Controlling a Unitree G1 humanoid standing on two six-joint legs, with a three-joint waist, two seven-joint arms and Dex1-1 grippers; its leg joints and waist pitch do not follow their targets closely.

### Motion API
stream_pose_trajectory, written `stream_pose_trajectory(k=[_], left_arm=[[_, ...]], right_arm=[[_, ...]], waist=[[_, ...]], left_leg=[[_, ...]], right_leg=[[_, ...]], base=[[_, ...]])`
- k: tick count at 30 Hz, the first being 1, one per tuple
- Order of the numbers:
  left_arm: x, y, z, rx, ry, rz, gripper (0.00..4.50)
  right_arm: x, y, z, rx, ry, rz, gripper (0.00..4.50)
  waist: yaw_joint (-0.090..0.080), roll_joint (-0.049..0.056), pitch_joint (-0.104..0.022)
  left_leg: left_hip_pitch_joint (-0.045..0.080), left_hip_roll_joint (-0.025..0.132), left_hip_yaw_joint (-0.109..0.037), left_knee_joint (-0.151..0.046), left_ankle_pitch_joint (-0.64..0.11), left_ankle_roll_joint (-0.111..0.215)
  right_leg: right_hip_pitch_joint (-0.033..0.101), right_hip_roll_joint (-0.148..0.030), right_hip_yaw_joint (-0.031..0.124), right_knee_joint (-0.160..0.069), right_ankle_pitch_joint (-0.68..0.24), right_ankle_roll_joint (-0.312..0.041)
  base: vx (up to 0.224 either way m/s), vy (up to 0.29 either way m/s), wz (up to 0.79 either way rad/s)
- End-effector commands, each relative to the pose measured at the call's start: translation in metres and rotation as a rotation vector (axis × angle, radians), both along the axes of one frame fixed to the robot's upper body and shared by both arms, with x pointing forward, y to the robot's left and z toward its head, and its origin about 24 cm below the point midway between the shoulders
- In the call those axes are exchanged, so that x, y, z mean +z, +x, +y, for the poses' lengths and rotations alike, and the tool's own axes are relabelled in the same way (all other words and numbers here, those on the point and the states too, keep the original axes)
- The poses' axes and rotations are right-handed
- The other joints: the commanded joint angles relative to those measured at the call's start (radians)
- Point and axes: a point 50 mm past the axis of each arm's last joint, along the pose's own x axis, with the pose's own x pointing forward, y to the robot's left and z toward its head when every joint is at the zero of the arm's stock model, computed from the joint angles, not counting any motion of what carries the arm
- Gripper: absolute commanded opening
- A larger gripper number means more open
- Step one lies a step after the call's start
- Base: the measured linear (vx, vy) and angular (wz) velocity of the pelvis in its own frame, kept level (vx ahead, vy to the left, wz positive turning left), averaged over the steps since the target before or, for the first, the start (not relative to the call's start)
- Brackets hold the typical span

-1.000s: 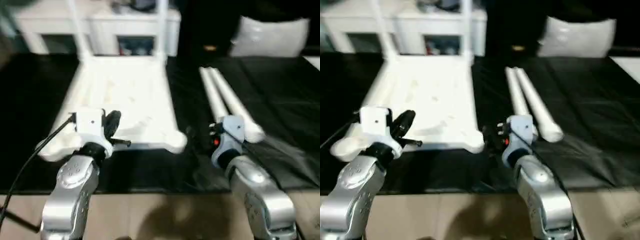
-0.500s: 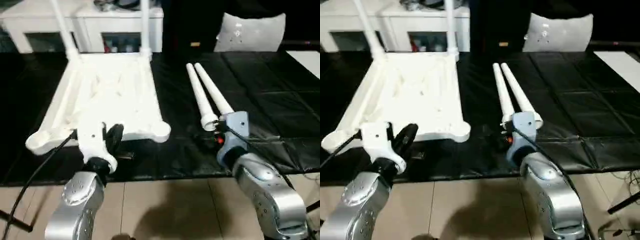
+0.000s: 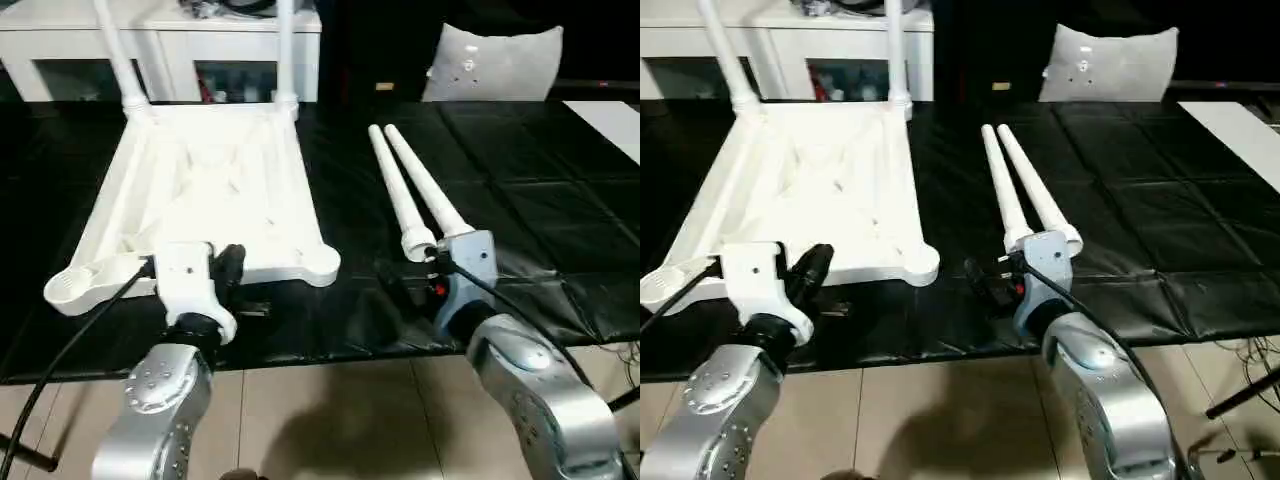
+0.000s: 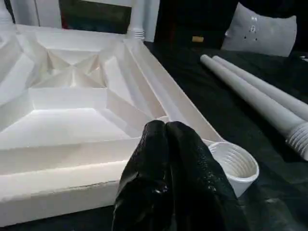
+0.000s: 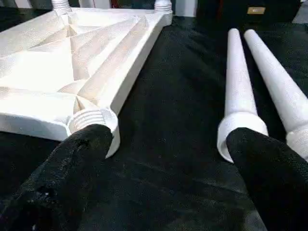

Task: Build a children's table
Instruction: Rotate table base

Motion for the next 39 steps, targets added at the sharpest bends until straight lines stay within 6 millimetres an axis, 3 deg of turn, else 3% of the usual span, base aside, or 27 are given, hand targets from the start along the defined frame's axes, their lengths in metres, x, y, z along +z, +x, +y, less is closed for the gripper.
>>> stream_pose_trajectory(k=[1, 2, 3, 4, 5, 6, 7, 8, 9, 10, 11, 12, 13, 14, 15, 16, 17, 19, 22, 24, 26, 29, 32, 39], left_arm=[[0.005, 0.0, -0.001, 0.005, 0.008, -0.019, 0.43], [0.004, 0.0, -0.001, 0.001, 0.018, -0.009, 0.43], [0.002, -0.001, 0.0, -0.001, 0.027, 0.002, 0.43], [-0.001, -0.002, 0.001, 0.007, 0.029, 0.015, 0.43], [-0.003, -0.003, 0.003, 0.008, 0.04, 0.024, 0.43], [-0.004, -0.003, 0.004, 0.007, 0.052, 0.031, 0.43], [-0.006, -0.004, 0.004, -0.007, 0.076, 0.037, 0.43], [-0.007, -0.004, 0.005, -0.02, 0.093, 0.039, 0.43], [-0.009, -0.005, 0.007, -0.03, 0.101, 0.047, 0.43], [-0.01, -0.005, 0.008, -0.034, 0.103, 0.052, 0.43], [-0.01, -0.005, 0.008, -0.036, 0.104, 0.055, 0.43], [-0.011, -0.006, 0.009, -0.042, 0.103, 0.061, 0.43], [-0.014, -0.007, 0.011, -0.082, 0.067, 0.089, 0.43], [-0.017, -0.007, 0.013, -0.113, 0.063, 0.109, 0.43], [-0.017, -0.008, 0.013, -0.116, 0.063, 0.111, 0.43], [-0.02, -0.01, 0.012, -0.173, 0.053, 0.13, 0.43], [-0.022, -0.012, 0.011, -0.214, 0.044, 0.143, 0.43], [-0.026, -0.015, 0.01, -0.306, 0.043, 0.166, 0.43], [-0.028, -0.014, 0.016, -0.337, 0.037, 0.169, 0.43], [-0.026, -0.012, 0.018, -0.353, 0.037, 0.159, 0.43], [-0.023, -0.012, 0.016, -0.364, 0.019, 0.148, 0.43], [-0.021, -0.012, 0.012, -0.385, -0.007, 0.137, 0.43], [-0.021, -0.014, 0.007, -0.422, -0.023, 0.125, 0.43], [-0.01, -0.012, 0.002, -0.526, 0.103, -0.018, 0.43]], right_arm=[[0.003, 0.0, -0.001, -0.001, 0.002, -0.016, 4.5], [0.003, 0.0, -0.002, -0.005, 0.003, -0.013, 4.5], [0.002, 0.0, -0.002, -0.008, 0.002, -0.009, 4.5], [0.001, -0.001, -0.002, -0.003, -0.007, -0.002, 4.5], [0.0, -0.001, -0.002, 0.0, -0.013, -0.002, 4.5], [0.0, -0.001, -0.002, 0.002, -0.016, -0.002, 4.5], [-0.001, -0.002, -0.002, 0.011, -0.017, -0.004, 4.5], [-0.002, -0.003, -0.001, 0.023, -0.017, -0.006, 4.5], [-0.003, -0.004, -0.001, 0.04, -0.019, -0.009, 4.5], [-0.004, -0.005, 0.0, 0.049, -0.02, -0.011, 4.5], [-0.004, -0.005, 0.0, 0.051, -0.02, -0.01, 4.5], [-0.005, -0.005, 0.0, 0.054, -0.02, -0.009, 4.5], [-0.007, -0.006, -0.001, 0.059, -0.019, -0.005, 4.5], [-0.008, -0.006, 0.0, 0.072, -0.015, -0.003, 4.5], [-0.008, -0.006, 0.0, 0.073, -0.015, -0.003, 4.5], [-0.008, -0.007, 0.001, 0.094, -0.009, -0.001, 4.5], [-0.008, -0.007, 0.002, 0.109, -0.005, -0.001, 4.5], [-0.009, -0.008, 0.003, 0.125, -0.006, -0.001, 4.5], [-0.011, -0.009, 0.005, 0.142, -0.011, 0.0, 4.5], [-0.011, -0.009, 0.006, 0.15, -0.009, -0.001, 4.5], [-0.012, -0.01, 0.007, 0.152, -0.01, -0.001, 4.5], [-0.012, -0.01, 0.007, 0.153, -0.011, -0.003, 4.5], [-0.013, -0.011, 0.008, 0.159, -0.008, -0.003, 4.5], [-0.015, -0.014, 0.009, 0.168, -0.008, -0.002, 4.5]], waist=[[-0.028, 0.03, -0.034], [-0.034, 0.028, -0.034], [-0.042, 0.022, -0.03], [-0.039, 0.007, -0.031], [-0.035, -0.003, -0.027], [-0.006, -0.04, -0.025], [0.011, -0.049, -0.023], [0.02, -0.055, -0.028], [0.027, -0.05, -0.022], [0.033, -0.021, -0.032], [0.03, -0.013, -0.027], [0.027, 0.001, -0.031], [0.031, 0.001, -0.024], [0.029, 0.004, -0.014], [0.03, 0.006, -0.011], [0.027, 0.003, -0.011], [0.03, 0.005, -0.01], [0.024, 0.011, -0.004], [0.022, 0.014, -0.012], [0.021, 0.012, -0.017], [0.021, 0.014, -0.019], [0.022, 0.013, -0.02], [0.023, 0.011, -0.018], [0.025, 0.008, -0.009]], left_leg=[[0.054, 0.189, -0.106, -0.16, -0.285, 0.002], [0.057, 0.208, -0.114, -0.17, -0.285, 0.035], [0.051, 0.219, -0.113, -0.182, -0.298, 0.097], [0.043, 0.178, -0.082, -0.161, -0.311, 0.174], [0.03, 0.125, -0.042, -0.125, -0.328, 0.193], [0.009, -0.065, 0.049, 0.104, -0.26, 0.175], [-0.039, -0.053, 0.021, 0.137, -0.129, 0.129], [-0.056, -0.055, 0.009, 0.113, -0.096, 0.112], [-0.044, -0.039, -0.006, 0.052, -0.07, 0.093], [-0.015, -0.006, -0.024, -0.001, -0.081, 0.103], [-0.005, 0.013, -0.033, -0.021, -0.094, 0.117], [-0.02, 0.018, -0.052, -0.033, -0.134, 0.105], [0.032, 0.032, -0.045, -0.027, -0.205, 0.098], [0.033, 0.021, -0.034, -0.033, -0.221, 0.083], [0.038, 0.027, -0.034, -0.039, -0.234, 0.075], [0.036, 0.032, -0.037, -0.045, -0.24, 0.071], [0.036, 0.047, -0.047, -0.056, -0.26, 0.065], [0.039, 0.055, -0.055, -0.073, -0.332, 0.05], [0.033, 0.069, -0.062, -0.083, -0.303, 0.044], [0.026, 0.071, -0.057, -0.085, -0.247, 0.054], [0.027, 0.071, -0.052, -0.08, -0.2, 0.06], [0.027, 0.073, -0.048, -0.079, -0.166, 0.068], [0.027, 0.07, -0.043, -0.077, -0.155, 0.073], [0.031, 0.067, -0.042, -0.082, -0.22, 0.068]], right_leg=[[0.004, -0.034, -0.008, 0.0, -0.051, -0.129], [-0.002, -0.038, -0.012, 0.017, -0.052, -0.145], [-0.004, -0.046, -0.016, 0.041, -0.059, -0.174], [0.001, -0.066, 0.004, 0.022, -0.05, -0.24], [0.001, -0.077, 0.018, -0.022, -0.058, -0.309], [0.012, -0.116, 0.041, -0.15, -0.302, -0.334], [0.043, -0.151, 0.061, -0.154, -0.559, -0.188], [0.051, -0.138, 0.079, -0.136, -0.576, -0.078], [0.044, -0.124, 0.075, -0.129, -0.558, 0.08], [0.047, -0.122, 0.056, -0.131, -0.46, 0.122], [0.045, -0.119, 0.038, -0.14, -0.42, 0.117], [0.051, -0.082, 0.009, -0.121, -0.396, 0.144], [0.011, -0.088, 0.013, -0.145, -0.438, 0.13], [0.021, -0.086, 0.001, -0.153, -0.492, 0.101], [0.023, -0.088, -0.004, -0.159, -0.513, 0.09], [0.028, -0.088, -0.008, -0.157, -0.512, 0.085], [0.033, -0.097, -0.004, -0.152, -0.497, 0.071], [0.04, -0.113, 0.003, -0.149, -0.514, 0.022], [0.047, -0.118, 0.014, -0.13, -0.38, -0.032], [0.055, -0.124, 0.018, -0.114, -0.271, -0.078], [0.056, -0.129, 0.023, -0.106, -0.204, -0.115], [0.058, -0.132, 0.025, -0.098, -0.15, -0.139], [0.059, -0.133, 0.026, -0.098, -0.147, -0.147], [0.054, -0.133, 0.026, -0.12, -0.323, -0.095]], base=[[-0.002, -0.074, 0.05], [-0.001, -0.129, -0.01], [-0.001, -0.129, -0.01], [-0.002, -0.189, 0.01], [-0.02, -0.212, 0.05], [-0.02, -0.212, 0.05], [-0.036, -0.173, -0.06], [-0.039, -0.144, -0.06], [-0.039, -0.144, -0.06], [-0.033, -0.096, 0.03], [-0.03, -0.068, -0.12], [-0.03, -0.068, -0.12], [-0.023, -0.069, 0.01], [-0.016, -0.037, 0.19], [-0.016, -0.037, 0.19], [0.0, 0.0, 0.0], [0.0, 0.0, 0.0], [0.0, 0.0, 0.0], [0.008, 0.017, 0.0], [0.0, 0.0, 0.0], [0.0, 0.0, 0.0], [0.0, 0.0, 0.0], [0.0, 0.0, 0.0], [0.0, 0.0, 0.0]])
